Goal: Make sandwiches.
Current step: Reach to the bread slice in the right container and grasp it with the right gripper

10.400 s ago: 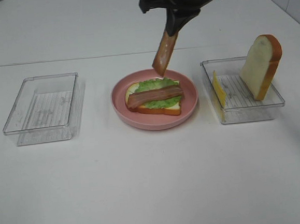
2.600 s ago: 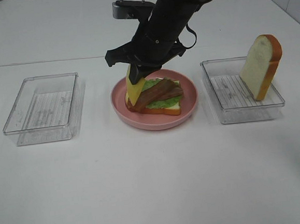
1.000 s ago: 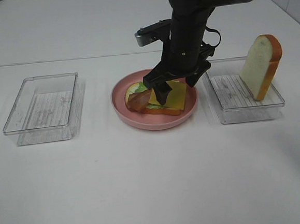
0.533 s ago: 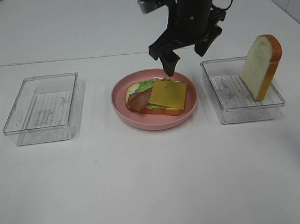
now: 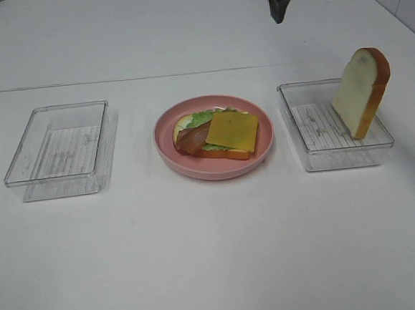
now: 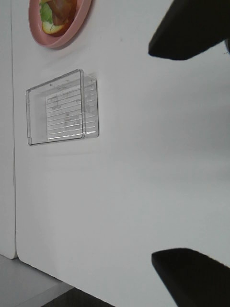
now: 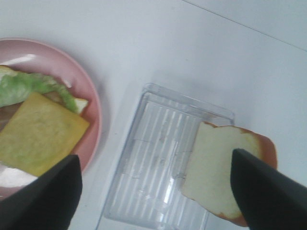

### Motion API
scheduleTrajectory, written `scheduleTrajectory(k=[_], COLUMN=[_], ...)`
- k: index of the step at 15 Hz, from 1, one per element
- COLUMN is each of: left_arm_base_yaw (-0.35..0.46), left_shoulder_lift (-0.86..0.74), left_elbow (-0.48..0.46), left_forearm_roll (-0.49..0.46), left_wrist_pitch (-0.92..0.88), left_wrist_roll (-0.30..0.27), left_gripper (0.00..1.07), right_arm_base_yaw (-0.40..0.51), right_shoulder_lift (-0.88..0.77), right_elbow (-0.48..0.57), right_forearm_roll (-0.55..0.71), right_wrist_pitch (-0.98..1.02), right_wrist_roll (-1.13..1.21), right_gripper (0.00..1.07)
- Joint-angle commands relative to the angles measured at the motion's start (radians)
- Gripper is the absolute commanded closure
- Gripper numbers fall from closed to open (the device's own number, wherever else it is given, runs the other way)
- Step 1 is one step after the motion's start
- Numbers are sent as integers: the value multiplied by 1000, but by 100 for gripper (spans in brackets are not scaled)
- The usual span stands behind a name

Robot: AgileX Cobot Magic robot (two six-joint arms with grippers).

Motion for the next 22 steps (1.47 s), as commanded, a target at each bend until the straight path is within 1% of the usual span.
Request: scheduleTrajectory(k=[1,2,5,6,7,9,12,14,22], left_arm_base_yaw=[3,3,3,3,3,3,3,3,3], left_shoulder_lift=[-15,-15,-15,-15,-15,-15,-15,-15,-15], left_elbow=[3,3,3,3,3,3,3,3,3], left_forearm_roll=[0,0,0,0,0,0,0,0,0], left_wrist_pitch=[-9,-9,-9,-9,-9,-9,-9,-9,-9], left_wrist_roll=[0,0,0,0,0,0,0,0,0], left_gripper=[4,4,4,4,4,4,4,4,4], right_arm_base_yaw=[-101,-139,-233,-284,-302,-372,-394,-392,-392], right_shoulder_lift=[-19,-19,-19,-17,-16,-14,0,34,196], right_elbow=[-6,-6,-6,-6,-6,14,41,47,47], right_forearm_roll=[16,23,103,130,142,206,238,292,336], right_wrist_pitch=[122,122,122,122,122,117,93,85,67], right_wrist_roll=[12,13,6,6,6,-4,-23,-51,-75], right_gripper=[23,23,23,23,23,23,23,23,24])
